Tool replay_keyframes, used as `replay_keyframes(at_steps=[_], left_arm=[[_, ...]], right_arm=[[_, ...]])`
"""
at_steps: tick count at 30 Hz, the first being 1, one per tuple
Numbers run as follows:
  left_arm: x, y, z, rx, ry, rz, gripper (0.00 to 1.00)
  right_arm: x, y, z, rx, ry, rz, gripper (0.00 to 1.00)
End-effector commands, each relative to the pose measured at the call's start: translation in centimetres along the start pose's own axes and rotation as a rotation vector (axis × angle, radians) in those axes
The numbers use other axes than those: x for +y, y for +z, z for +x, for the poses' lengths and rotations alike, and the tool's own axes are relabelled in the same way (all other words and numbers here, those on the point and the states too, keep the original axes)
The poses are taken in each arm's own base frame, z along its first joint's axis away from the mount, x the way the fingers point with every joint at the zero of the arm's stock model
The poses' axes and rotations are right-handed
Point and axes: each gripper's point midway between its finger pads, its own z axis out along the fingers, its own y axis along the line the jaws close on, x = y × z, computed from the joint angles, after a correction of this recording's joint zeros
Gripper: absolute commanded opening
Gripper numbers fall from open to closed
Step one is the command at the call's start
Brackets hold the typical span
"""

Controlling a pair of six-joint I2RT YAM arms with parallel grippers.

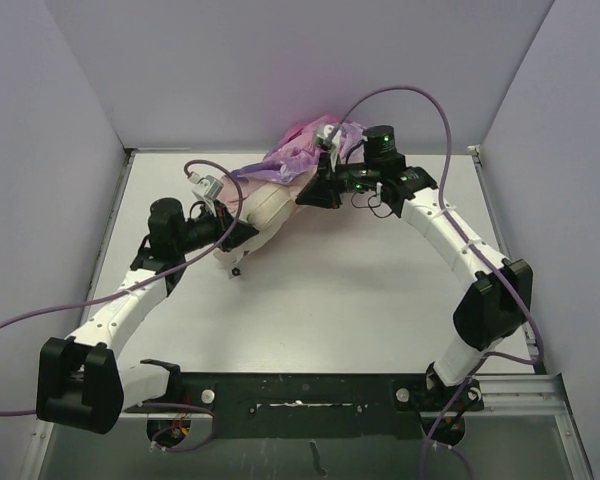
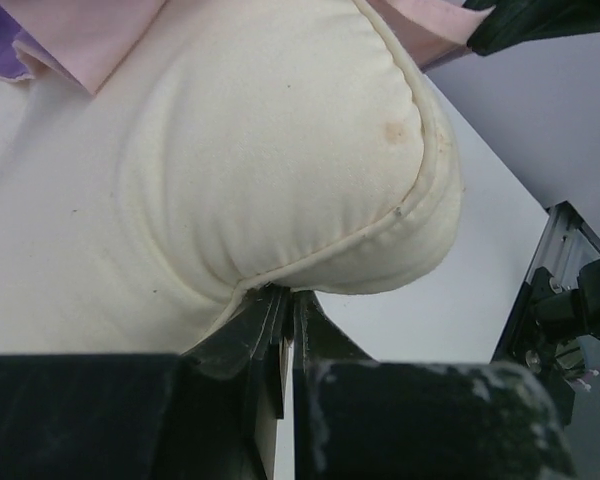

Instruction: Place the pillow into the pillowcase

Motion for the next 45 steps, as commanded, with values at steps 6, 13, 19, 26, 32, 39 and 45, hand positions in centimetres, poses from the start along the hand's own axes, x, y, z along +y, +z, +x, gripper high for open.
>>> replay_keyframes(at_steps=[6,13,19,26,32,39,45], left_arm=[[-5.8,3.2,-2.8,0.008,0.096,0.141,0.0],[-6.4,6.6,0.0,0.121,0.098,0.169,0.0],[-6.4,7.5,1.0,0.179,0.165,0.175,0.0],[-7.3,6.2,0.1,0.169,0.305,0.225,0.0],[-8.3,5.0,0.1,0.179,0.364,0.275,0.0],[-8.3,4.0,3.1,0.195,0.441,0.268,0.0],[-8.2,3.9,6.7,0.232,0.423,0.233,0.3]], right_arm=[[1.3,-6.1,-3.9,-0.141,-0.164,0.049,0.0],[0.6,-8.0,0.5,-0.122,-0.065,0.09,0.0],[0.3,-9.7,-0.1,-0.168,-0.099,0.09,0.0],[2.4,-8.4,0.4,-0.18,-0.247,-0.035,0.0],[0.2,-9.9,1.8,-0.154,-0.309,0.036,0.05],[3.4,-11.6,6.9,0.053,-0.435,-0.044,0.17],[7.7,-13.9,6.5,0.132,-0.559,-0.09,0.6]])
